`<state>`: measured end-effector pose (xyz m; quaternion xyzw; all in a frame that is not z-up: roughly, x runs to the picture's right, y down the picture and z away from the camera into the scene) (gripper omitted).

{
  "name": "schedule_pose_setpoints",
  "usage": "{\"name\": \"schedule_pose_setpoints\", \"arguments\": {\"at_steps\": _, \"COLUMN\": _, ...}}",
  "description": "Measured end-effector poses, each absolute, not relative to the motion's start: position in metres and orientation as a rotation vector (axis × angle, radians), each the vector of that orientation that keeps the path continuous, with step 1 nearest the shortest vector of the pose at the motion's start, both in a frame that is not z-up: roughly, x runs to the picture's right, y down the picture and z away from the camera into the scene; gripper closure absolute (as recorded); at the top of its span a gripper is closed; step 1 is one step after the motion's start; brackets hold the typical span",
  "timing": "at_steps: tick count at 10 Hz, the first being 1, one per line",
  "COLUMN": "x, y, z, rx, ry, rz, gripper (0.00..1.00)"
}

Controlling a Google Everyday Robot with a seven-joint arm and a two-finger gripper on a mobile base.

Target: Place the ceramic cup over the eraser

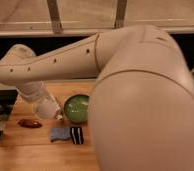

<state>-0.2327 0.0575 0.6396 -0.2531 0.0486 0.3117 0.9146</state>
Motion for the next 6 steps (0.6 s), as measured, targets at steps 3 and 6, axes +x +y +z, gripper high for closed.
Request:
{"name": "schedule_pose_setpoints", "arguments": {"at_steps": 3, "x": -0.192, "y": 0.052, "z": 0.631, "rx": -0.504, "ry": 0.171, "rz": 0.735, "gripper": 1.0}}
{"name": "schedule_pose_setpoints", "arguments": {"at_steps": 6, "x": -0.139, "y": 0.062, "z": 0.608, "rx": -0.481, "ry": 0.259, "rz": 0.817, "gripper": 1.0}}
